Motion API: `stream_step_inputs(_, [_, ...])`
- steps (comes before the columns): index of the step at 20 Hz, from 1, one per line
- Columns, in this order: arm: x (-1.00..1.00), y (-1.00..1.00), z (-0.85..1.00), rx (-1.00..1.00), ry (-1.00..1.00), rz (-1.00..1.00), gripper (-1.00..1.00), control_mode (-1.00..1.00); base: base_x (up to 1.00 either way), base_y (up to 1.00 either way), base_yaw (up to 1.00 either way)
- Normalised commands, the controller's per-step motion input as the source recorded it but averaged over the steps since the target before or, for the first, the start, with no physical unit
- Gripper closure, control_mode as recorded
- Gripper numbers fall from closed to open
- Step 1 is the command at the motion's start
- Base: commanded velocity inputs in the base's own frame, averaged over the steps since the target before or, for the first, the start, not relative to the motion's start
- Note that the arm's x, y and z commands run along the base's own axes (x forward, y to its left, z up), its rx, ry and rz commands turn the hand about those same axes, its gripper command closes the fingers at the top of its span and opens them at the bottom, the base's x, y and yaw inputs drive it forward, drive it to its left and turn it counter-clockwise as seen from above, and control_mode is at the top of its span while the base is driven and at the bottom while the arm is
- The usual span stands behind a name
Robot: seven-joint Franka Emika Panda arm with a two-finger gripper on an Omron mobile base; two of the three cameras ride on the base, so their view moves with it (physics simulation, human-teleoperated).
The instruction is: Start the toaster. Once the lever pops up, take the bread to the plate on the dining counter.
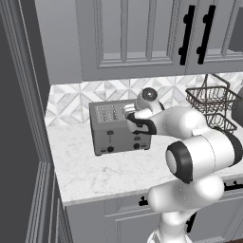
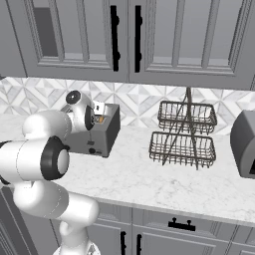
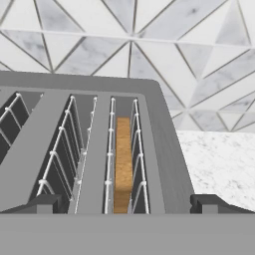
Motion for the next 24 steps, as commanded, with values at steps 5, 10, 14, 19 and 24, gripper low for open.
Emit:
stream_step_inputs(5, [0.0, 0.0, 0.0, 0.0, 0.0, 0.0, -1.0, -1.0, 0.0, 0.0, 0.0])
stream_step_inputs(10, [0.0, 0.0, 0.0, 0.0, 0.0, 0.0, -1.0, -1.0, 0.0, 0.0, 0.0])
stream_step_inputs(14, [0.0, 0.0, 0.0, 0.0, 0.0, 0.0, -1.0, -1.0, 0.0, 0.0, 0.0])
stream_step_inputs(19, [0.0, 0.0, 0.0, 0.0, 0.0, 0.0, -1.0, -1.0, 0.0, 0.0, 0.0])
stream_step_inputs(24, [0.0, 0.0, 0.0, 0.0, 0.0, 0.0, -1.0, -1.0, 0.0, 0.0, 0.0])
